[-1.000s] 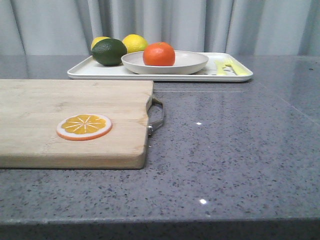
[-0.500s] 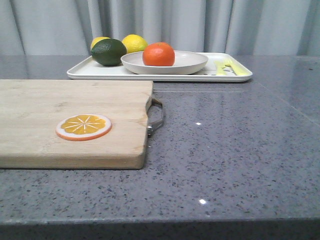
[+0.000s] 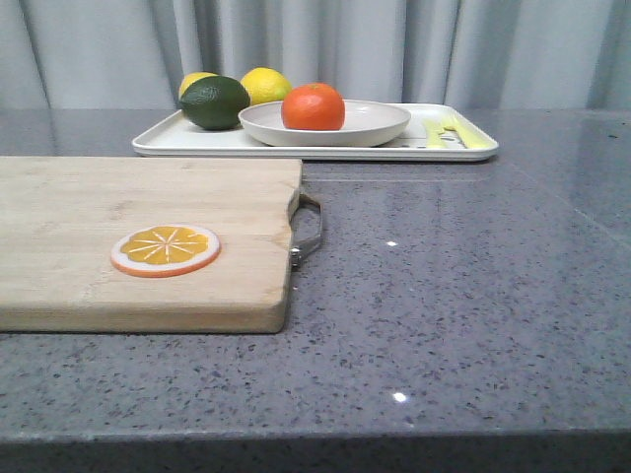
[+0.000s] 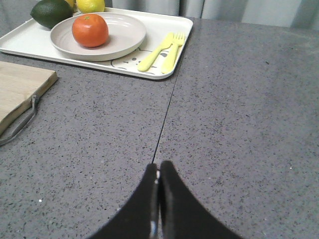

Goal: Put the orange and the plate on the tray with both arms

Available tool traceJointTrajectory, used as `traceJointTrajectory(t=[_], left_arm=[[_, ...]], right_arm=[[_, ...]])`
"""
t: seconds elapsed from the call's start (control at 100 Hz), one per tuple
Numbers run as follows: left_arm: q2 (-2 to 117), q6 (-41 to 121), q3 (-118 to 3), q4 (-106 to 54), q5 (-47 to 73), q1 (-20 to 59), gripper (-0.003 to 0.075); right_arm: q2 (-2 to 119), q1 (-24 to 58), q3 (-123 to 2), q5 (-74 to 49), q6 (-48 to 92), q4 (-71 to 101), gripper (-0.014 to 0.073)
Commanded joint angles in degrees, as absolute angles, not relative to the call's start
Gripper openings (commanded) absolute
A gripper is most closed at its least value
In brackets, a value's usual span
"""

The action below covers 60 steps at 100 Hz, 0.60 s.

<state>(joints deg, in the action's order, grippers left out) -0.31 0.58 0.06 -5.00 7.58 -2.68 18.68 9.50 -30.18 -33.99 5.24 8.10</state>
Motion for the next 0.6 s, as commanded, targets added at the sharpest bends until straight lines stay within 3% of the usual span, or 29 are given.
traceJointTrajectory(t=[0.0,0.59], left_arm=[[-2.1,0.0,0.6,-5.0,3.4,-2.8,-0.0020],[-2.1,0.0,0.6,-5.0,3.4,-2.8,-0.0020]], right_arm=[[19.0,9.3,-31.6,-29.7,5.8,7.9,-0.0067],[19.0,9.3,-31.2,-29.6,5.8,7.9,-0.0067]])
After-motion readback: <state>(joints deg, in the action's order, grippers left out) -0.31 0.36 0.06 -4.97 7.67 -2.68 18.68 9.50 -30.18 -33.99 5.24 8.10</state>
